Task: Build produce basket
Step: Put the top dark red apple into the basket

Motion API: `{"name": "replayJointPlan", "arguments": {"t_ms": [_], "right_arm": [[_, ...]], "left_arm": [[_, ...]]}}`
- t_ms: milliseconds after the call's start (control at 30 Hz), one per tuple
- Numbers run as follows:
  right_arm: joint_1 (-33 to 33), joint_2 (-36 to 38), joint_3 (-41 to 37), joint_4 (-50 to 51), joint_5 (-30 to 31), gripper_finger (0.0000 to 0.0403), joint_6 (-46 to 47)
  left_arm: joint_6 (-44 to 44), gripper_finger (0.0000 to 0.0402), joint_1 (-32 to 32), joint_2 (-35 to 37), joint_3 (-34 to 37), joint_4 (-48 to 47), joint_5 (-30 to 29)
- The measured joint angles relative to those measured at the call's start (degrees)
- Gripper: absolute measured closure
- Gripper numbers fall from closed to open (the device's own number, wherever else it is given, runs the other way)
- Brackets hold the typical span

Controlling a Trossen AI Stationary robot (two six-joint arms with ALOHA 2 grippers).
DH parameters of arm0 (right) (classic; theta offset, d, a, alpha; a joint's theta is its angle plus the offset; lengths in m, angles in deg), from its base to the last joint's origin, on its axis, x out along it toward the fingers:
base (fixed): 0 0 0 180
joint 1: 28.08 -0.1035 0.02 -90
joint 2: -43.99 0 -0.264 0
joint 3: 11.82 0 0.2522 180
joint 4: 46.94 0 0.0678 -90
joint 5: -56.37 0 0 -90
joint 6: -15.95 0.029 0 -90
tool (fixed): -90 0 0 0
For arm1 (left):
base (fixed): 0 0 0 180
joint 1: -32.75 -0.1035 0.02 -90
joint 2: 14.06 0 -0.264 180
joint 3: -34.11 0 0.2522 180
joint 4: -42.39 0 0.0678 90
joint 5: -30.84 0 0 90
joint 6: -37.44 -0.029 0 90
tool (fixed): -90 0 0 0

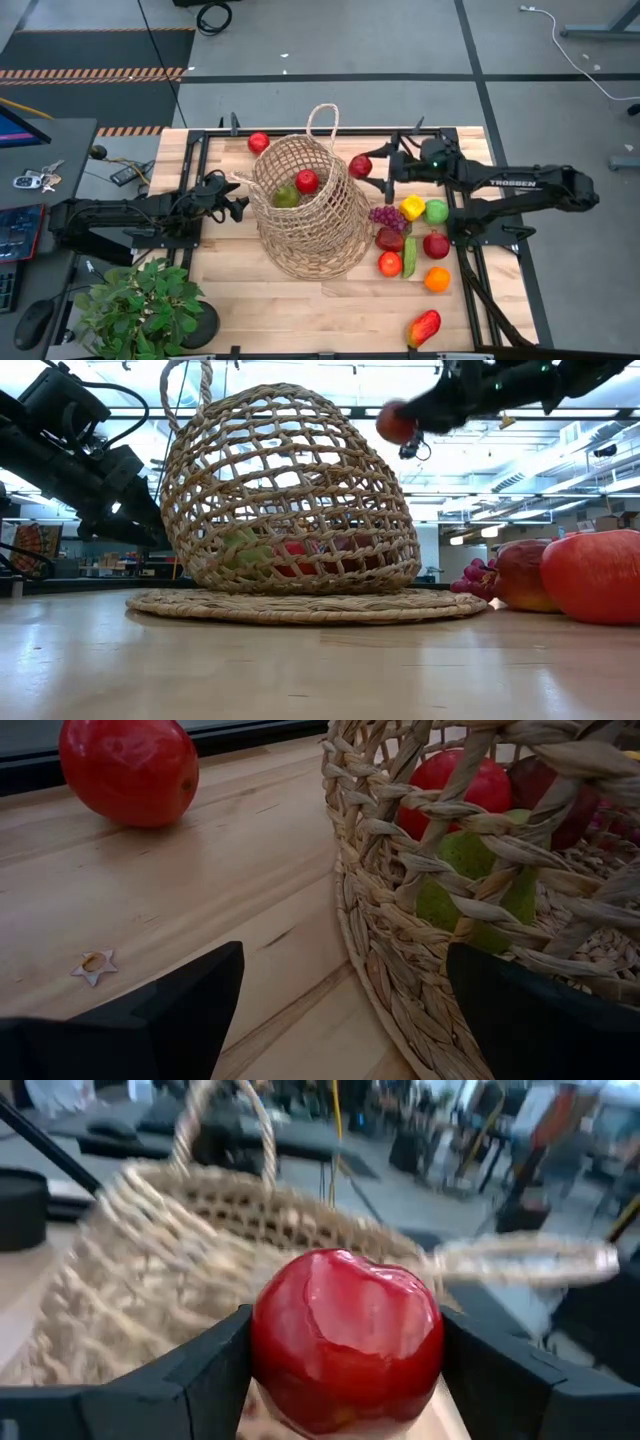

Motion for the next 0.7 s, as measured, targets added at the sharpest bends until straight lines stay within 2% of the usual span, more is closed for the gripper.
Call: {"name": "replayJointPlan", "arguments": {"t_ms": [233, 467, 600, 700], "right_arm": [[-8.2, -2.8, 0.0, -5.14, 9.5, 0.011, -5.43], [-12.64, -7.84, 0.0, -10.06, 20.53, 0.011, -10.26], [-15.13, -10.07, 0.0, -12.2, 25.78, 0.011, -15.92], [-16.79, -11.15, 0.0, -14.52, 27.67, 0.011, -23.93]], "left_arm": [[0.0, 0.0044, 0.01, -0.01, 0.01, -0.01, -0.01], [0.0, 0.0044, 0.01, -0.02, 0.0, -0.01, 0.0], [0.0, 0.0044, 0.01, 0.0, 0.01, -0.01, 0.0], [0.0, 0.0044, -0.01, 0.0, 0.0, -0.01, 0.0]]}}
